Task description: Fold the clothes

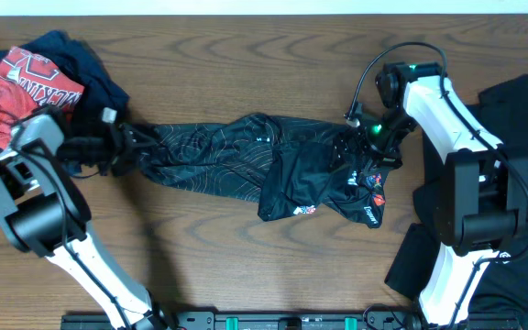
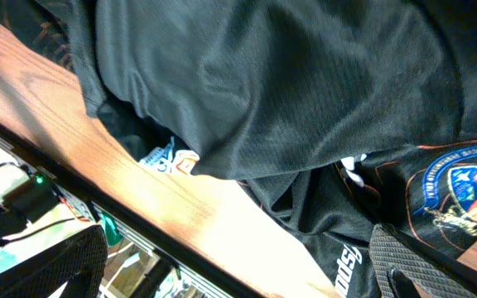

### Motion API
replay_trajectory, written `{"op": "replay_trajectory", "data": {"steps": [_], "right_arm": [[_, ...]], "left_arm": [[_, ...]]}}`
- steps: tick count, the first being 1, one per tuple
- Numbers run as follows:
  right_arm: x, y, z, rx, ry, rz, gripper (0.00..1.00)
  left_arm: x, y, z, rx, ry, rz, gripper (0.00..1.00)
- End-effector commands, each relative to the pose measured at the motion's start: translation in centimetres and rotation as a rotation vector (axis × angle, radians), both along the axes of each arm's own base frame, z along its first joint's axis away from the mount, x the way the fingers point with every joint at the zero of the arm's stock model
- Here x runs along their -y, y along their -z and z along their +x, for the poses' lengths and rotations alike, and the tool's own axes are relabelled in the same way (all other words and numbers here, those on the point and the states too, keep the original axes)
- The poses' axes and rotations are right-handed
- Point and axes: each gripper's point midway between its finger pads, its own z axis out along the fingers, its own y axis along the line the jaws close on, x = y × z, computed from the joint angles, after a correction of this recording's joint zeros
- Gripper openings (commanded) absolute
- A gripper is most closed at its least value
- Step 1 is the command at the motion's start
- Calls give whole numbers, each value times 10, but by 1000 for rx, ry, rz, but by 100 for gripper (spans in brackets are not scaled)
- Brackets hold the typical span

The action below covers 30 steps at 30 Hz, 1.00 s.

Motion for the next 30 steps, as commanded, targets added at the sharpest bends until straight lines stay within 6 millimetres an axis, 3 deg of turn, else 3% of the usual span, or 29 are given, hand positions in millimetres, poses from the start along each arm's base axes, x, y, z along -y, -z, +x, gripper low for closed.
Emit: {"op": "replay_trajectory", "data": {"steps": [1,7,8,18,22,30], "right_arm": [[-3,-21,12,67,-3,35,99],[-2,-31,15,75,-7,33,99],[-3,-32,16,78,-7,33,99],[-3,-34,17,84,-7,34,99],[-3,-34,17,85,-8,34,99],[-3,-34,19,94,-7,35,99]], "left_arm": [[20,39,-16,-88,97,56,57],[28,40,-10,-99,88,61,10],[27,41,-9,-109,73,59,6],[22,34,-4,-127,19,68,6],[13,28,-4,-148,-1,154,6],[10,-39,11,-9,-9,353,6]]}}
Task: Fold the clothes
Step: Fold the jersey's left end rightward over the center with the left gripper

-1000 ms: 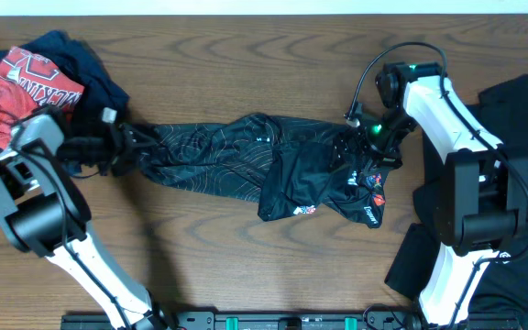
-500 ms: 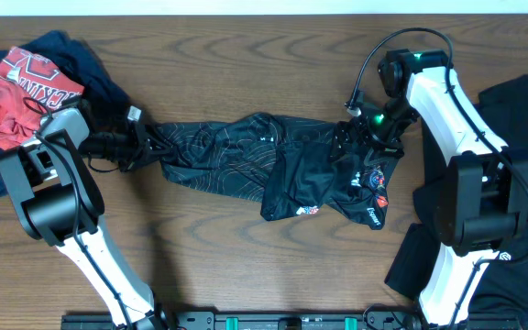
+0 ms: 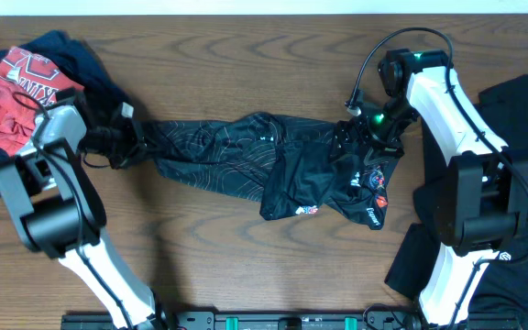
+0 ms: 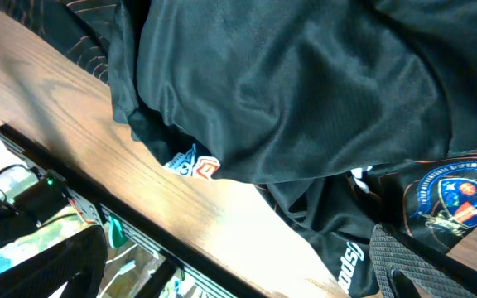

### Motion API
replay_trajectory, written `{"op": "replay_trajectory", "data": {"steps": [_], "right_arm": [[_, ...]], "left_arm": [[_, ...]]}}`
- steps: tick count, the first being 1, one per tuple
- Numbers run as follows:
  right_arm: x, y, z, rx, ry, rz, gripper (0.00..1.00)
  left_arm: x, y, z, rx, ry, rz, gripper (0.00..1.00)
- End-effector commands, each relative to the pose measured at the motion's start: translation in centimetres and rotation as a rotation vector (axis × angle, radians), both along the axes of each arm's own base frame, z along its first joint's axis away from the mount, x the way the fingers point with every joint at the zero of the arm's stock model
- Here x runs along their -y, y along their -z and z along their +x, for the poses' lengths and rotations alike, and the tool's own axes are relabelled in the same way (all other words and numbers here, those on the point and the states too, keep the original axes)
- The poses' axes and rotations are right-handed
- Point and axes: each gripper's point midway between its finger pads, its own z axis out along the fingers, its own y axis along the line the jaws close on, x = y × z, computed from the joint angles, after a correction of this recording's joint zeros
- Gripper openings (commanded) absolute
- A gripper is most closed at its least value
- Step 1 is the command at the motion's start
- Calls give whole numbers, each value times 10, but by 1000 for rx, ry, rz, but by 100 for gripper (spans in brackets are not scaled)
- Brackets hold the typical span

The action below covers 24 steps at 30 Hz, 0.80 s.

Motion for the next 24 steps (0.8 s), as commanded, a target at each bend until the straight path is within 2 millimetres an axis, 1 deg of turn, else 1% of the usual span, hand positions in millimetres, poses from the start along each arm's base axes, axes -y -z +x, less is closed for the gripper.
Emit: {"op": "replay_trajectory", "data": {"steps": [1,3,4,7,9,14,19,24], "right_arm": [[-1,-13,6,51,-5,27,99],[-1,-13,6,51,-4,27,99],[-1,-13,6,51,-4,27,99],[-1,-13,6,50,-4,27,99],[-1,-14,5,47,-4,26,99],[0,-13,4,43,-5,23,99],[0,-14,4,43,-5,23,99],[0,-14,2,35,-5,21,99]], "left_arm": [[-7,-37,5,64,-2,171,6],[-2,-51,4,87,20,223,6],[4,-57,3,93,34,239,6],[23,-63,-1,95,79,238,6],[39,-62,-6,77,118,233,6],[73,-56,-19,36,232,290,6],[124,-55,-29,49,377,312,6],[166,-51,-44,62,509,374,6]]}}
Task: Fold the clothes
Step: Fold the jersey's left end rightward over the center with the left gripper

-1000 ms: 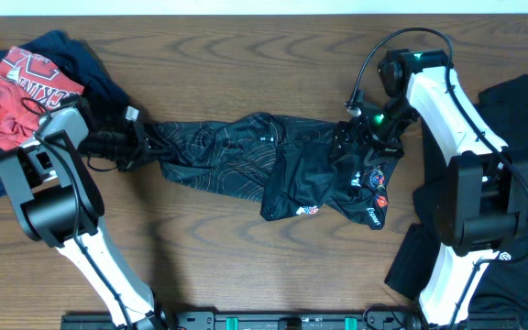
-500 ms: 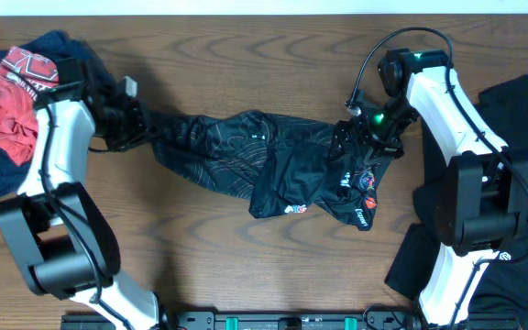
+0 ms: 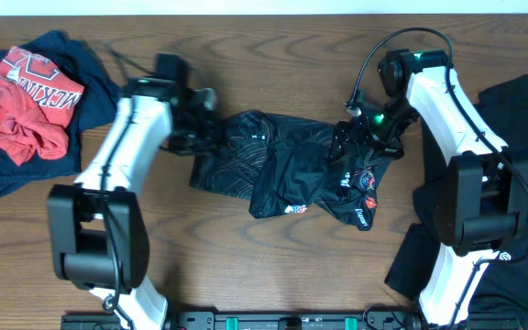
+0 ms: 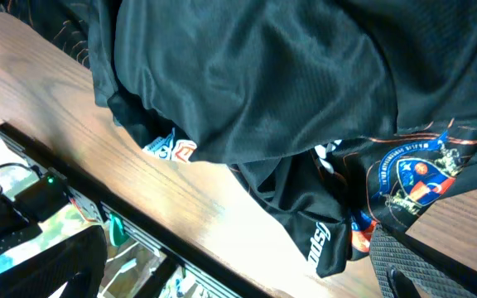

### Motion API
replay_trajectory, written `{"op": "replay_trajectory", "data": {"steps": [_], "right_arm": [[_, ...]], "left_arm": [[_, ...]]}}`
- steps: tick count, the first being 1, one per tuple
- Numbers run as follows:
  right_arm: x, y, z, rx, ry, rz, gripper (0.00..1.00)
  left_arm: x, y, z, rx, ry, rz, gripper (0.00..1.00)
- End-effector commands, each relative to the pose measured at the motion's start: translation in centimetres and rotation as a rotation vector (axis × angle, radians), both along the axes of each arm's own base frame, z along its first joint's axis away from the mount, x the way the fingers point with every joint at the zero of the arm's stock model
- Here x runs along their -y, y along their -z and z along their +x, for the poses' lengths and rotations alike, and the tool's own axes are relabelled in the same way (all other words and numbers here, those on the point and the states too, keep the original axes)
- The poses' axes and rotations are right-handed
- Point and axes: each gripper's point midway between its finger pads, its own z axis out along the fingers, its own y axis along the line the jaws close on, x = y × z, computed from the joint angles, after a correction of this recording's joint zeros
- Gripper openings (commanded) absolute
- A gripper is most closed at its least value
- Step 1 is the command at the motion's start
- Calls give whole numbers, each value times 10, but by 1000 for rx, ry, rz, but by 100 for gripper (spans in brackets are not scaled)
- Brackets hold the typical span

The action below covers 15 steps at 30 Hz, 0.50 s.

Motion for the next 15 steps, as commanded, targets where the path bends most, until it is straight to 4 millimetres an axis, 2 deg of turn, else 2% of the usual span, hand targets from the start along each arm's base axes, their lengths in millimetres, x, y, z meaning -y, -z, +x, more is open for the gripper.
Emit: {"op": "replay_trajectory", "data": {"steps": [1,5,6,7,8,13,15], "right_arm": [[0,-13,5,46,-5,22,99],[0,-13,4,43,-10,21,99],[0,-13,4,43,-10,21,99],[0,-13,4,43,-10,21,99],[1,-13,4,43,-10,21,99],[1,-13,3,42,-10,21,99],[1,-14,2,37,-10,21,99]], "left_arm": [[18,5,-9,0,63,68,6],[41,12,-23,-16,144,97,7],[46,14,-27,-25,162,102,10],[50,17,-30,-32,175,104,17],[53,19,-33,-39,186,107,35],[67,35,-45,-90,227,125,60],[70,41,-47,-101,229,129,63]]}}
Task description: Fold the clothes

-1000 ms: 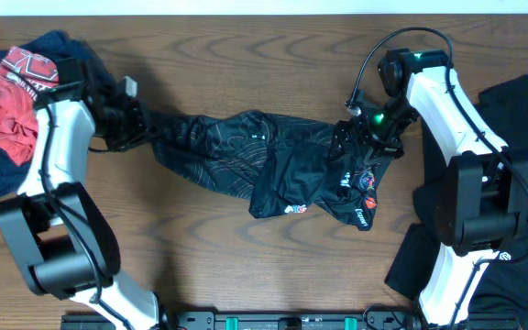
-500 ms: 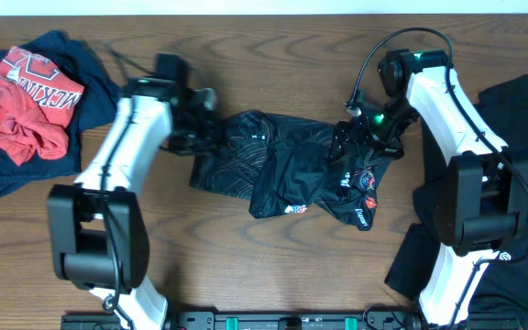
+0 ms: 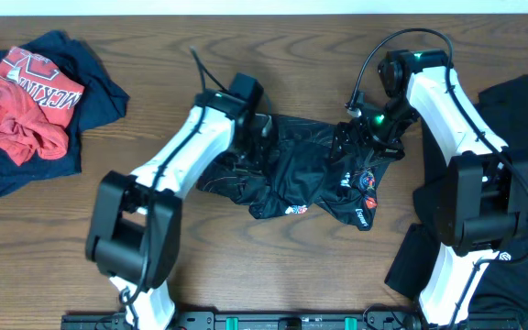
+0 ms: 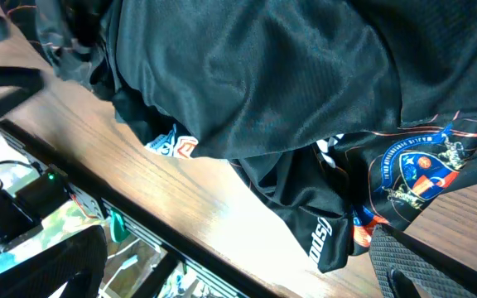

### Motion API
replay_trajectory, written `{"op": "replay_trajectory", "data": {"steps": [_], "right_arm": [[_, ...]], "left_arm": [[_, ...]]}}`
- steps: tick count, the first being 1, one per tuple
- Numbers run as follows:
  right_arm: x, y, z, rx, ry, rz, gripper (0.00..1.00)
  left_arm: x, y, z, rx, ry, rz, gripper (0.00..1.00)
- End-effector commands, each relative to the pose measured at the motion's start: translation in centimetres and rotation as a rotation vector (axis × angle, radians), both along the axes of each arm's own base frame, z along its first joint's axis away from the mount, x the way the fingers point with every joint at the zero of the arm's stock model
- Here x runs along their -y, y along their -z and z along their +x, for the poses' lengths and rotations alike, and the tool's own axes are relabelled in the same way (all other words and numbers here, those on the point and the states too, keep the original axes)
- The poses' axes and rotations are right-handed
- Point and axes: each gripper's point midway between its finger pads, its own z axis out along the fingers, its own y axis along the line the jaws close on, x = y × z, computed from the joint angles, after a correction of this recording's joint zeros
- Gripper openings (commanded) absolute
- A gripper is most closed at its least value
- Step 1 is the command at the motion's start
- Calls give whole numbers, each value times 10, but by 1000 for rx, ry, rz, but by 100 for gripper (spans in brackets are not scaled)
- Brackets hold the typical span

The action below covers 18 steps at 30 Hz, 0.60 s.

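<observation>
A black patterned jersey [image 3: 301, 174] lies bunched at the middle of the table. My left gripper [image 3: 262, 139] sits over its upper left part, shut on the cloth end it has brought in; it shows as a blur [image 4: 60, 33] in the right wrist view. At the jersey's right edge my right gripper [image 3: 360, 137] hovers open. In the right wrist view the jersey [image 4: 288, 91] fills the top, with a blue and orange emblem [image 4: 416, 170]. One ribbed finger pad [image 4: 421, 261] shows at the bottom right, with no cloth on it.
A heap of red and navy clothes [image 3: 26, 92] lies at the far left. Black garments [image 3: 525, 119] lie along the right edge. The wooden table [image 3: 246, 266] shows bare in front of the jersey, and its front edge [image 4: 81, 194] runs through the right wrist view.
My left gripper has moved further right with the jersey's left end, from about a third of the way across to over the garment's middle. The jersey is more bunched. The right arm has not moved.
The jersey lay stretched long, my left gripper holding its left end beside the clothes heap and my right at its right edge. The left gripper then stood further right with that end each time, and the jersey is now a short bundle.
</observation>
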Motion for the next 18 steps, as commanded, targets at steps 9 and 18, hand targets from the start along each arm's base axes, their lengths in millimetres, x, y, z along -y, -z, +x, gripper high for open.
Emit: {"op": "replay_trajectory", "data": {"steps": [9,18], "right_arm": [[24,-15,16,49,82,-13,99],[82,-9,26,24,266,-44,99]], "left_arm": [[-11,11,37,85,-124,5,66],[-73,12,61,80,-295,16,66]]}}
